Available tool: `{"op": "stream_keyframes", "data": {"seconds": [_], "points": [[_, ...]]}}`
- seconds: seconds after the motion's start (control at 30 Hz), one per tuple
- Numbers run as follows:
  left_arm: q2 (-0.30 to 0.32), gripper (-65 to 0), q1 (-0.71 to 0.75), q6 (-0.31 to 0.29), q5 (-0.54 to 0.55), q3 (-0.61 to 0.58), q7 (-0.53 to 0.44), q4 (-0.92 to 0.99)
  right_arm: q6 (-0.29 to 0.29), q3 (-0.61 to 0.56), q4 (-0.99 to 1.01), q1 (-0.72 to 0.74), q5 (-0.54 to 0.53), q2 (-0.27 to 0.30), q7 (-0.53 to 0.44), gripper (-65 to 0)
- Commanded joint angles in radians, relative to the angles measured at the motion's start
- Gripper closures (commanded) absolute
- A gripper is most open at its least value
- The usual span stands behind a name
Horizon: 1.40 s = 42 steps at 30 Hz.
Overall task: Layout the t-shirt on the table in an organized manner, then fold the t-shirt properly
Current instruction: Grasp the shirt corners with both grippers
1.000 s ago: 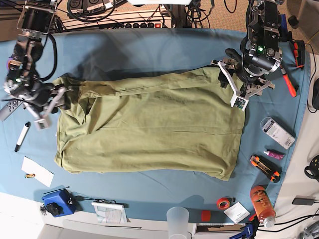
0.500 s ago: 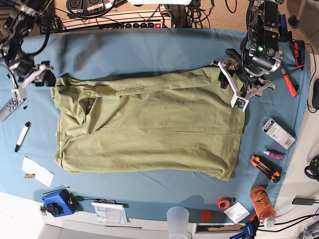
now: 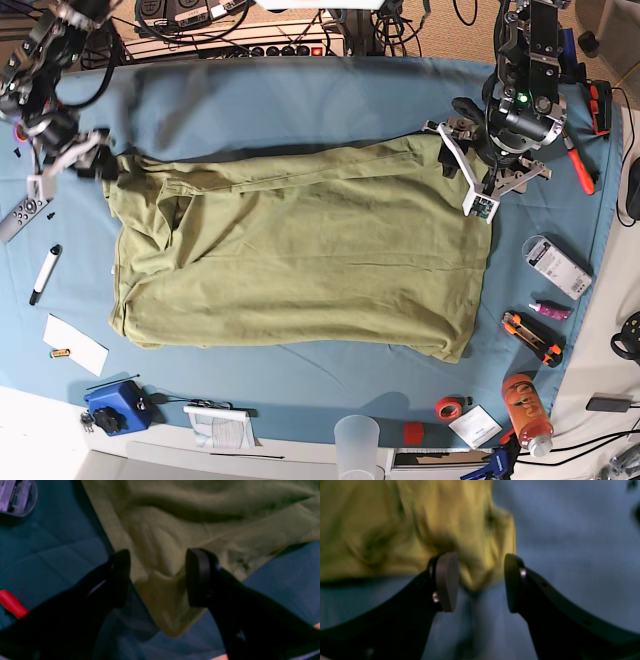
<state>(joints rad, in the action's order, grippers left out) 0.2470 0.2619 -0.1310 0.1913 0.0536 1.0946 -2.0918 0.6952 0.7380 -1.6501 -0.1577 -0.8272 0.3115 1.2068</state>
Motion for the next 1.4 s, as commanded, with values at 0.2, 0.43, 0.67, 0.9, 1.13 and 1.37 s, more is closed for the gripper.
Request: {"op": "stream_keyframes", "data": {"seconds": [0.2,0.43,0.67,0.9,1.13,1.37], "points": [[0.005,-33.7,-0.007,0.000,0.003,0.004,-0.047,-0.018,0.003,-0.191,-0.017,0.161,0.077,0.140,-0.019,-29.2],[0.005,-33.7,-0.007,0.000,0.003,0.004,-0.047,-0.018,-0.019,-0.423,0.064,0.253,0.309,0.151,-0.111,-29.2],[0.005,-33.7,-0.007,0.000,0.003,0.004,-0.047,-0.018,-0.023,-0.570,0.293,0.310,0.342,0.151,-0.109,-29.1],[0.005,-33.7,-0.007,0.000,0.003,0.004,-0.048,-0.018,-0.023,-0.565,0.248,0.310,0.342,0.151,-0.106,0.0],[0.005,-33.7,-0.007,0.000,0.003,0.004,-0.047,-0.018,-0.034,-0.565,0.072,0.306,0.341,0.151,-0.053,0.0],[0.005,-33.7,-0.006,0.000,0.003,0.004,-0.047,-0.018,-0.049,-0.565,-0.043,0.237,0.295,0.152,0.042,0.0]]}}
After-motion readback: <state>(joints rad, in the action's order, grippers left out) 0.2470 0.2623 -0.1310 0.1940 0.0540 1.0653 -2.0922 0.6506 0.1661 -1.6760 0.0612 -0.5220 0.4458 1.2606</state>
